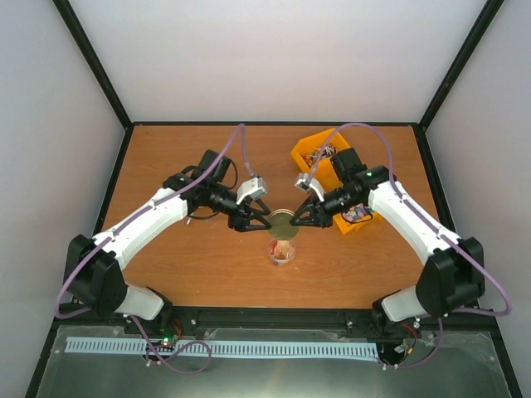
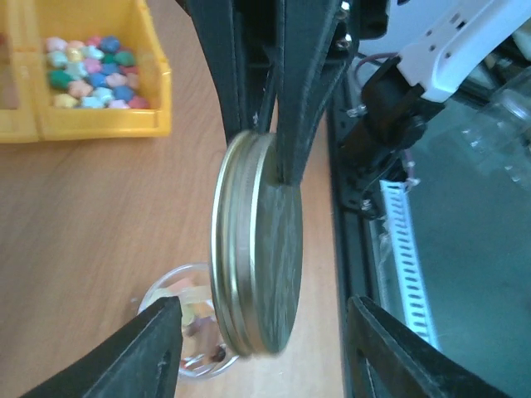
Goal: Pack the candies
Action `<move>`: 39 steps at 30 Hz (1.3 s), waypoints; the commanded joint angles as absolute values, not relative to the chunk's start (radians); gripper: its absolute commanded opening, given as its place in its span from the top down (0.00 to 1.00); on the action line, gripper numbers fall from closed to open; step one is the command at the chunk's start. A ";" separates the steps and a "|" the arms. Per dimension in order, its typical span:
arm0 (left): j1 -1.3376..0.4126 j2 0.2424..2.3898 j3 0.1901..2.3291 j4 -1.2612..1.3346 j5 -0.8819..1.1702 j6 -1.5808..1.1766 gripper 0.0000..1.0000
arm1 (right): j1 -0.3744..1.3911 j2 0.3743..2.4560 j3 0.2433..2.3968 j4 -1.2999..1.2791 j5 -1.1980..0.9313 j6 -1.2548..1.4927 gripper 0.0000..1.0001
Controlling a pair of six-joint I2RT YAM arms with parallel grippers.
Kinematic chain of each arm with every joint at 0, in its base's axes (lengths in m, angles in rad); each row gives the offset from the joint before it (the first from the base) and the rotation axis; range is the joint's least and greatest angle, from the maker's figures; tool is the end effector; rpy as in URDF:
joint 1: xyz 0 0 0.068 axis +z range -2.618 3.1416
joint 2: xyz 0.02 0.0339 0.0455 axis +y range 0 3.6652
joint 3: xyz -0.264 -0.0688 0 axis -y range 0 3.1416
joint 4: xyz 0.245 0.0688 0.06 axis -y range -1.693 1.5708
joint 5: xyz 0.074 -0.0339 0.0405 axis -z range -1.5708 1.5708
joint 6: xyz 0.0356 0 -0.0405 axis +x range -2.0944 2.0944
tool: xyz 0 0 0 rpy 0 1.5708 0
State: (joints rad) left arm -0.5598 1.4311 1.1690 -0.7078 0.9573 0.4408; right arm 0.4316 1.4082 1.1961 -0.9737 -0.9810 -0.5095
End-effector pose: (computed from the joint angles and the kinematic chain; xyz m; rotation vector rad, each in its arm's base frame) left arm 0.2293 -0.1780 0.2915 1.4434 1.8609 -1.2473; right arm 0.2280 0.1376 0.2942 -1.3314 2.0578 1.2823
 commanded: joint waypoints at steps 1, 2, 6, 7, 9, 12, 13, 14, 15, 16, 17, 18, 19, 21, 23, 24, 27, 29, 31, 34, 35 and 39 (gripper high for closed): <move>-0.525 1.375 1.127 -0.589 0.885 0.371 0.38 | 0.381 1.498 1.190 -1.016 -1.106 -0.496 0.97; -0.525 1.371 1.117 -0.583 0.868 0.378 0.33 | 0.379 1.518 1.181 -1.016 -1.121 -0.498 0.97; -0.525 1.331 1.063 -0.555 0.788 0.417 0.15 | 0.379 1.609 1.158 -1.051 -1.187 -0.539 0.97; -0.524 1.308 1.037 -0.533 0.765 0.429 0.11 | 0.379 1.637 1.160 -1.082 -1.199 -0.558 0.97; -0.525 1.261 0.980 -0.465 0.725 0.440 0.01 | 0.379 1.693 1.168 -1.131 -1.224 -0.601 0.97; -0.525 1.269 0.963 -0.462 0.691 0.462 0.00 | 0.380 1.757 1.173 -1.155 -1.245 -0.629 0.97; -0.527 1.278 0.965 -0.473 0.688 0.473 0.00 | 0.380 1.771 1.171 -1.155 -1.251 -0.629 0.97; -0.530 1.286 0.966 -0.477 0.686 0.489 0.00 | 0.380 1.787 1.167 -1.152 -1.252 -0.626 0.97; -0.537 1.289 0.961 -0.506 0.681 0.506 0.00 | 0.380 1.797 1.166 -1.147 -1.248 -0.618 0.97; -0.543 1.286 0.952 -0.512 0.671 0.527 0.00 | 0.380 1.804 1.162 -1.143 -1.245 -0.613 0.97; -0.551 1.280 0.937 -0.509 0.658 0.552 0.00 | 0.380 1.807 1.156 -1.137 -1.242 -0.604 0.97; -0.563 1.270 0.919 -0.504 0.643 0.576 0.00 | 0.381 1.810 1.148 -1.124 -1.235 -0.593 0.97; -0.571 1.265 0.906 -0.502 0.632 0.596 0.00 | 0.382 1.811 1.137 -1.106 -1.227 -0.576 0.97; -0.587 1.271 0.894 -0.509 0.613 0.629 0.01 | 0.385 1.819 1.121 -1.078 -1.206 -0.556 0.97; -0.611 1.281 0.883 -0.508 0.581 0.654 0.02 | 0.389 1.841 1.119 -1.079 -1.197 -0.562 0.97; -0.629 1.286 0.875 -0.506 0.562 0.668 0.03 | 0.390 1.852 1.121 -1.086 -1.197 -0.572 0.97; -0.665 1.302 0.854 -0.493 0.524 0.665 0.03 | 0.390 1.884 1.127 -1.095 -1.191 -0.591 0.97; -0.673 1.310 0.835 -0.449 0.518 0.656 0.04 | 0.390 1.904 1.134 -1.101 -1.190 -0.600 0.97; -0.687 1.316 0.817 -0.435 0.492 0.673 0.04 | 0.389 1.922 1.149 -1.108 -1.190 -0.604 0.97; -0.703 1.319 0.796 -0.423 0.458 0.696 0.05 | 0.388 1.933 1.169 -1.102 -1.189 -0.592 0.97; -0.706 1.321 0.792 -0.419 0.450 0.698 0.05 | 0.389 1.933 1.173 -1.096 -1.185 -0.583 0.97; -0.714 1.327 0.778 -0.391 0.439 0.689 0.05 | 0.389 1.933 1.175 -1.065 -1.167 -0.543 0.97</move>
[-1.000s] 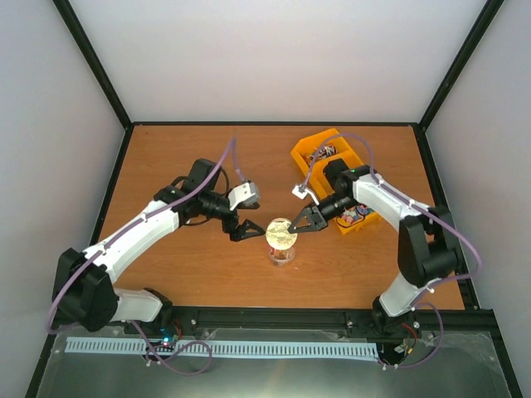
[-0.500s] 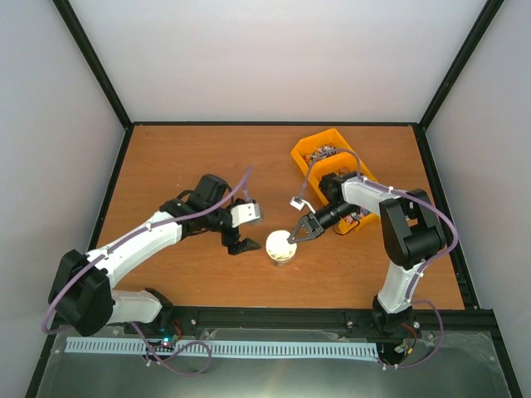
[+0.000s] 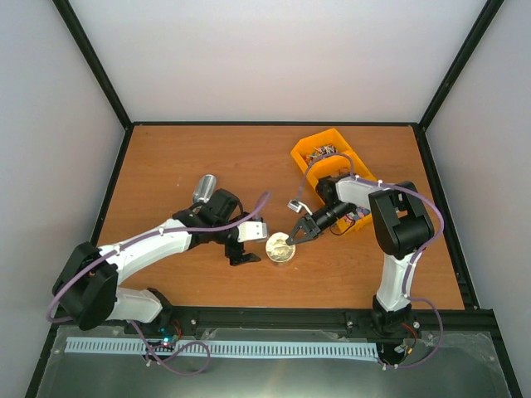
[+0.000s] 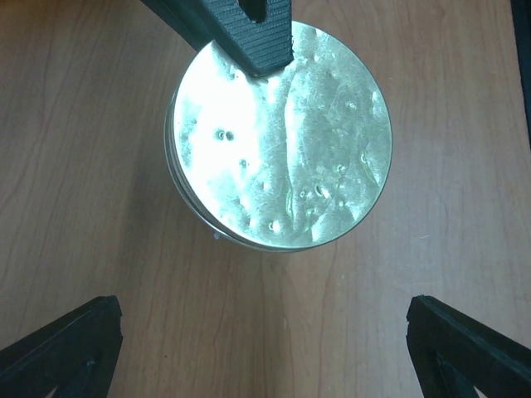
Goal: Pack the candies
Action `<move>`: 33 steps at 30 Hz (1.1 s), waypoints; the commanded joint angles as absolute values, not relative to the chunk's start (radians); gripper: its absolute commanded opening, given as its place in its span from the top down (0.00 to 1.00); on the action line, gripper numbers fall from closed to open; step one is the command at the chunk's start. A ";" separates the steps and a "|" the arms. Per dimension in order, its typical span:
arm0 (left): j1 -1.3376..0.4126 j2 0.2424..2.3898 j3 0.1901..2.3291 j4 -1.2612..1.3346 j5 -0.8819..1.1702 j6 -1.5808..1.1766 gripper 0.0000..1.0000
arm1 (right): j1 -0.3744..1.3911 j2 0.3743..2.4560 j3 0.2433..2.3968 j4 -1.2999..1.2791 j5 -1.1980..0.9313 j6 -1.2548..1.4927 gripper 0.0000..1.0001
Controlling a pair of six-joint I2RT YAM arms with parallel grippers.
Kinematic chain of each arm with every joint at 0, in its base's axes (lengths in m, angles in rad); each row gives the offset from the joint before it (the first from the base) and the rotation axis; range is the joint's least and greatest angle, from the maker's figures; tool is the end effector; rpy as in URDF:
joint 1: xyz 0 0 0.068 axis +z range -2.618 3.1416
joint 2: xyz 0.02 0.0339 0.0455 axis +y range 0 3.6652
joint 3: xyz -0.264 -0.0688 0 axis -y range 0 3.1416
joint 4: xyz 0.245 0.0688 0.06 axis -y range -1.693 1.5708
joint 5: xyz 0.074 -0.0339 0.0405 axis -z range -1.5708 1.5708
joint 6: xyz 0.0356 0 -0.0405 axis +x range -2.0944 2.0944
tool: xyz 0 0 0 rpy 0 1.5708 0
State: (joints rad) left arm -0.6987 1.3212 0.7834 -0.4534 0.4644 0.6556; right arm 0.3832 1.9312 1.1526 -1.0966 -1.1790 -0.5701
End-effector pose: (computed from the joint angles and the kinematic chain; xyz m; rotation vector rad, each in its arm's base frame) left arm 0.1841 -0.1755 0.2068 1.7100 1.8446 -0.6093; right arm 0.2691 0.1440 0.1476 0.9066 -2.3071 -1.6774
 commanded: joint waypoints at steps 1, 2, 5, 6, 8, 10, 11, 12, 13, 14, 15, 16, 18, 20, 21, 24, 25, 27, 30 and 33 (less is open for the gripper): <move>-0.717 1.331 0.775 -0.385 0.438 0.685 0.05 | 0.390 1.934 1.174 -1.059 -1.161 -0.536 0.97; -0.721 1.336 0.773 -0.379 0.438 0.682 0.05 | 0.389 1.935 1.173 -1.053 -1.155 -0.527 0.97; -0.738 1.350 0.759 -0.356 0.429 0.673 0.07 | 0.388 1.945 1.176 -1.042 -1.141 -0.509 0.97; -0.745 1.356 0.753 -0.346 0.419 0.668 0.08 | 0.389 1.947 1.178 -1.039 -1.139 -0.506 0.97; -0.759 1.365 0.742 -0.324 0.392 0.658 0.10 | 0.389 1.947 1.182 -1.040 -1.138 -0.506 0.97; -0.770 1.370 0.733 -0.312 0.376 0.658 0.12 | 0.389 1.943 1.183 -1.039 -1.140 -0.505 0.97; -0.773 1.371 0.726 -0.304 0.374 0.658 0.12 | 0.389 1.941 1.184 -1.039 -1.140 -0.505 0.97; -0.778 1.374 0.723 -0.296 0.365 0.653 0.13 | 0.388 1.940 1.184 -1.036 -1.139 -0.503 0.97; -0.782 1.380 0.725 -0.292 0.353 0.647 0.14 | 0.388 1.940 1.186 -1.034 -1.139 -0.503 0.97; -0.786 1.387 0.727 -0.288 0.345 0.644 0.14 | 0.389 1.940 1.188 -1.034 -1.138 -0.503 0.97; -0.788 1.393 0.730 -0.280 0.336 0.640 0.14 | 0.389 1.943 1.190 -1.034 -1.137 -0.501 0.97; -0.790 1.397 0.731 -0.271 0.327 0.635 0.14 | 0.389 1.944 1.192 -1.033 -1.137 -0.502 0.97; -0.791 1.401 0.736 -0.258 0.316 0.621 0.15 | 0.388 1.944 1.193 -1.035 -1.137 -0.504 0.96; -0.793 1.398 0.737 -0.251 0.324 0.609 0.15 | 0.387 1.942 1.193 -1.035 -1.134 -0.503 0.96; -0.796 1.398 0.736 -0.250 0.324 0.607 0.16 | 0.385 1.939 1.195 -1.036 -1.134 -0.503 0.96; -0.820 1.410 0.736 -0.239 0.290 0.602 0.17 | 0.385 1.932 1.201 -1.037 -1.132 -0.502 0.96; -0.828 1.416 0.737 -0.237 0.284 0.601 0.17 | 0.385 1.930 1.201 -1.035 -1.129 -0.501 0.95; -0.842 1.428 0.739 -0.228 0.277 0.594 0.17 | 0.383 1.924 1.200 -1.030 -1.123 -0.495 0.95; -0.854 1.439 0.743 -0.210 0.268 0.570 0.18 | 0.376 1.916 1.203 -1.027 -1.118 -0.490 0.93; -0.853 1.447 0.751 -0.195 0.244 0.537 0.20 | 0.368 1.913 1.205 -1.019 -1.108 -0.479 0.90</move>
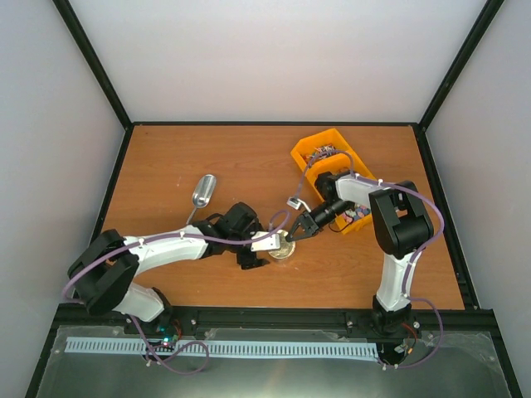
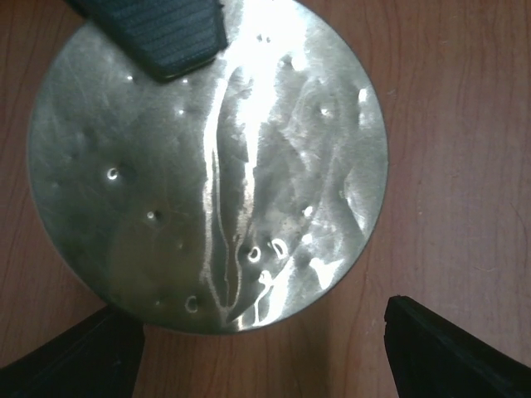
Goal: Pack the candies
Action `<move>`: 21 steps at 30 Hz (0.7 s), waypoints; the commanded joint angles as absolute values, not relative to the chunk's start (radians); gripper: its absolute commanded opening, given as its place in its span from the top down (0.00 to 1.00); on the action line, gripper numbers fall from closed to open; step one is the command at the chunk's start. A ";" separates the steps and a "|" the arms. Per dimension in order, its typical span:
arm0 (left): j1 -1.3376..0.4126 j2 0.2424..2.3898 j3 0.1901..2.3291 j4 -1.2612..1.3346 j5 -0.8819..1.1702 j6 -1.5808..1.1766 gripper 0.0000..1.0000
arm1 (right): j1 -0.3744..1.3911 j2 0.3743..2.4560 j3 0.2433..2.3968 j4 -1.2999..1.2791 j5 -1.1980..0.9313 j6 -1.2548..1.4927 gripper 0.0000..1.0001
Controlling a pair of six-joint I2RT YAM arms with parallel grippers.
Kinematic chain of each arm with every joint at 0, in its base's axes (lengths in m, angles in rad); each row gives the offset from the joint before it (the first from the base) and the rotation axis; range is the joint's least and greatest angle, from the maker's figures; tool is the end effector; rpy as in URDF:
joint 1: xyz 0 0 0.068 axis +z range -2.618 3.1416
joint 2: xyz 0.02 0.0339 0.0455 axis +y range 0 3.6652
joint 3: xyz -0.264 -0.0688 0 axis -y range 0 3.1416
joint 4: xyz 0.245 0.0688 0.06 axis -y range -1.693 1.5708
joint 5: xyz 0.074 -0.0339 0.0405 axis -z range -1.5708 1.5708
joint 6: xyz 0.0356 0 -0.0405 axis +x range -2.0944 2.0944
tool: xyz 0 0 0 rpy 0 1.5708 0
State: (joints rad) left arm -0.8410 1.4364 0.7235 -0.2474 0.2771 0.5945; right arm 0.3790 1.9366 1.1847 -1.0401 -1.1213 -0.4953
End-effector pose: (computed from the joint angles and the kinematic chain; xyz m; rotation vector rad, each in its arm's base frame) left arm 0.1736 -0.2087 0.1716 1.7503 1.8355 -0.4488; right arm 0.2805 0.1462 0.1492 0.9163 -2.3798 -1.6109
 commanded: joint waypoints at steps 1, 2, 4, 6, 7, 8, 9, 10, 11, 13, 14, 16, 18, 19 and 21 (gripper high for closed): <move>-0.853 1.448 0.756 -0.194 0.240 0.528 0.20 | 0.366 1.910 1.204 -1.015 -1.105 -0.477 0.89; -0.853 1.449 0.757 -0.195 0.237 0.518 0.20 | 0.364 1.908 1.204 -1.015 -1.103 -0.476 0.87; -0.853 1.449 0.757 -0.195 0.239 0.502 0.21 | 0.360 1.900 1.204 -1.015 -1.107 -0.476 0.82; -0.853 1.452 0.761 -0.196 0.233 0.488 0.22 | 0.357 1.890 1.207 -1.014 -1.108 -0.475 0.78; -0.853 1.455 0.764 -0.195 0.228 0.478 0.22 | 0.356 1.883 1.205 -1.012 -1.104 -0.474 0.76; -0.853 1.459 0.767 -0.194 0.224 0.471 0.22 | 0.355 1.877 1.206 -1.009 -1.102 -0.471 0.73; -0.853 1.462 0.771 -0.198 0.226 0.469 0.22 | 0.354 1.874 1.207 -1.005 -1.096 -0.466 0.70; -0.853 1.468 0.776 -0.199 0.226 0.462 0.22 | 0.352 1.869 1.210 -1.002 -1.090 -0.463 0.68; -0.853 1.474 0.781 -0.200 0.223 0.453 0.23 | 0.348 1.862 1.211 -0.996 -1.084 -0.457 0.65; -0.852 1.486 0.792 -0.209 0.224 0.449 0.24 | 0.340 1.850 1.214 -0.984 -1.073 -0.444 0.61; -0.852 1.488 0.794 -0.210 0.225 0.445 0.24 | 0.336 1.843 1.215 -0.977 -1.063 -0.435 0.60; -0.852 1.489 0.797 -0.210 0.225 0.445 0.25 | 0.329 1.828 1.212 -0.957 -1.032 -0.415 0.58; -0.853 1.488 0.800 -0.214 0.227 0.444 0.26 | 0.322 1.810 1.208 -0.938 -1.002 -0.396 0.56; -0.853 1.489 0.802 -0.217 0.229 0.443 0.27 | 0.318 1.801 1.209 -0.930 -0.993 -0.388 0.55; -0.852 1.489 0.805 -0.222 0.234 0.442 0.27 | 0.309 1.783 1.207 -0.912 -0.967 -0.369 0.54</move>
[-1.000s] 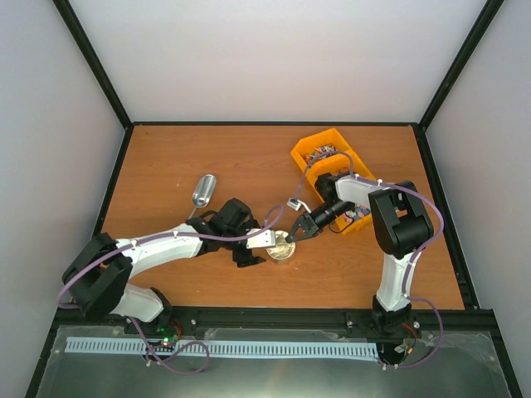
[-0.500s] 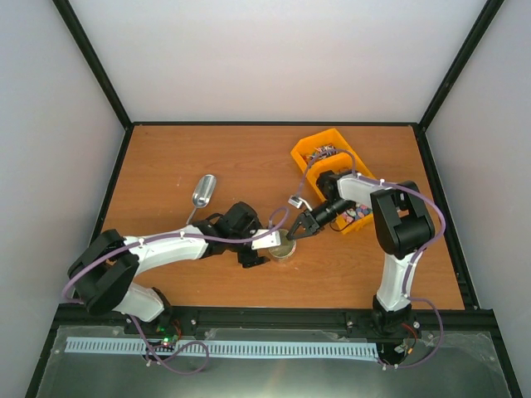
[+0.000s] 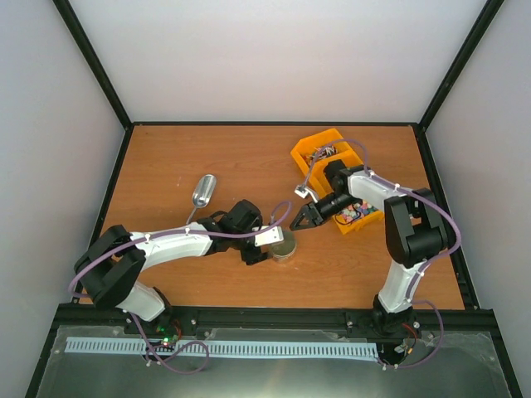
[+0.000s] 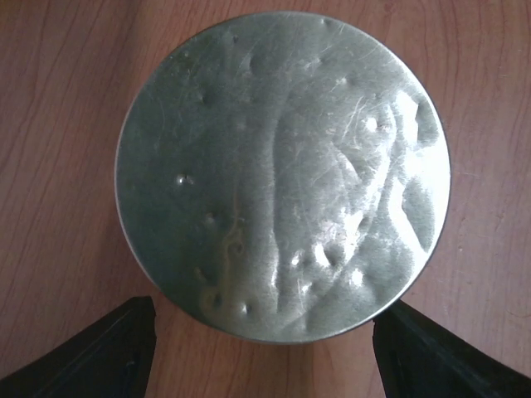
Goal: Pack the candies
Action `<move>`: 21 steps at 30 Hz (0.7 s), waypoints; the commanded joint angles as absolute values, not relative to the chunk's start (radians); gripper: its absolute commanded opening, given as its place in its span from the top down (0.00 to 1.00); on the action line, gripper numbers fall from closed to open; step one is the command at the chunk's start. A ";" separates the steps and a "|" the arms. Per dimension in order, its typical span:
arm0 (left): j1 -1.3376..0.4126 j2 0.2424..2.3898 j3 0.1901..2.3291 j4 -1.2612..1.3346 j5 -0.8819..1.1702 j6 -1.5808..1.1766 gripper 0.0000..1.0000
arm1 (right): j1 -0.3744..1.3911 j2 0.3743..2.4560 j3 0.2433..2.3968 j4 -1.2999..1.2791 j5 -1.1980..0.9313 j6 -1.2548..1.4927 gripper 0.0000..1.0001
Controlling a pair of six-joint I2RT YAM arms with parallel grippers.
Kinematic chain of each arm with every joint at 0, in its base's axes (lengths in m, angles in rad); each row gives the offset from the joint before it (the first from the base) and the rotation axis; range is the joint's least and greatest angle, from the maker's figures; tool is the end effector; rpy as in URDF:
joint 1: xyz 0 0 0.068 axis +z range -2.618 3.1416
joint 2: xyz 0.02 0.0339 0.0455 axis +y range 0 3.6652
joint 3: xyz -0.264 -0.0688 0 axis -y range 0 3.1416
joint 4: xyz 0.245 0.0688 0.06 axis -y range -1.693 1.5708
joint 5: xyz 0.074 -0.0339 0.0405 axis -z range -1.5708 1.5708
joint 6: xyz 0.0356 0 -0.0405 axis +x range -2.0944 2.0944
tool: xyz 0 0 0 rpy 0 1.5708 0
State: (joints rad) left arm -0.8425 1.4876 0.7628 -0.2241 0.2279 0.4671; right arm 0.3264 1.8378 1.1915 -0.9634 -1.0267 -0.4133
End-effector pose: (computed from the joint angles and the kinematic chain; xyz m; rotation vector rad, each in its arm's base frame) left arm 0.1834 -0.2177 0.1707 1.6198 1.9563 -0.4376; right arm 0.2912 0.1307 0.1761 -0.9584 2.5548 1.5391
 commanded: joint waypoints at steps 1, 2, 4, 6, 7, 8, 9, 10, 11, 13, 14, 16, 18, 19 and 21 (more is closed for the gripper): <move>-0.853 1.488 0.807 -0.222 0.234 0.439 0.27 | 0.307 1.771 1.203 -0.899 -0.941 -0.358 0.53; -0.853 1.488 0.809 -0.225 0.234 0.439 0.27 | 0.306 1.758 1.196 -0.881 -0.912 -0.345 0.52; -0.853 1.489 0.817 -0.232 0.235 0.437 0.28 | 0.305 1.737 1.178 -0.856 -0.864 -0.330 0.47; -0.853 1.489 0.822 -0.239 0.238 0.439 0.28 | 0.307 1.735 1.162 -0.859 -0.848 -0.336 0.45; -0.853 1.489 0.826 -0.244 0.241 0.439 0.28 | 0.308 1.740 1.158 -0.865 -0.847 -0.344 0.45; -0.853 1.488 0.829 -0.247 0.246 0.439 0.29 | 0.311 1.747 1.157 -0.872 -0.844 -0.351 0.45; -0.852 1.486 0.833 -0.250 0.252 0.437 0.29 | 0.313 1.756 1.157 -0.881 -0.842 -0.360 0.45; -0.851 1.485 0.834 -0.251 0.260 0.437 0.29 | 0.319 1.763 1.154 -0.887 -0.840 -0.367 0.45; -0.851 1.485 0.836 -0.251 0.264 0.432 0.29 | 0.328 1.770 1.155 -0.889 -0.835 -0.372 0.46; -0.851 1.490 0.837 -0.252 0.269 0.428 0.29 | 0.359 1.783 1.152 -0.883 -0.824 -0.370 0.47; -0.852 1.493 0.836 -0.253 0.270 0.429 0.29 | 0.373 1.788 1.151 -0.876 -0.816 -0.366 0.47; -0.851 1.498 0.835 -0.254 0.268 0.435 0.29 | 0.388 1.797 1.154 -0.864 -0.803 -0.357 0.48; -0.851 1.501 0.832 -0.259 0.267 0.444 0.29 | 0.389 1.808 1.159 -0.865 -0.801 -0.352 0.50; -0.851 1.502 0.833 -0.268 0.267 0.455 0.29 | 0.390 1.812 1.160 -0.864 -0.798 -0.353 0.51; -0.848 1.499 0.833 -0.287 0.269 0.467 0.30 | 0.390 1.817 1.152 -0.856 -0.792 -0.349 0.53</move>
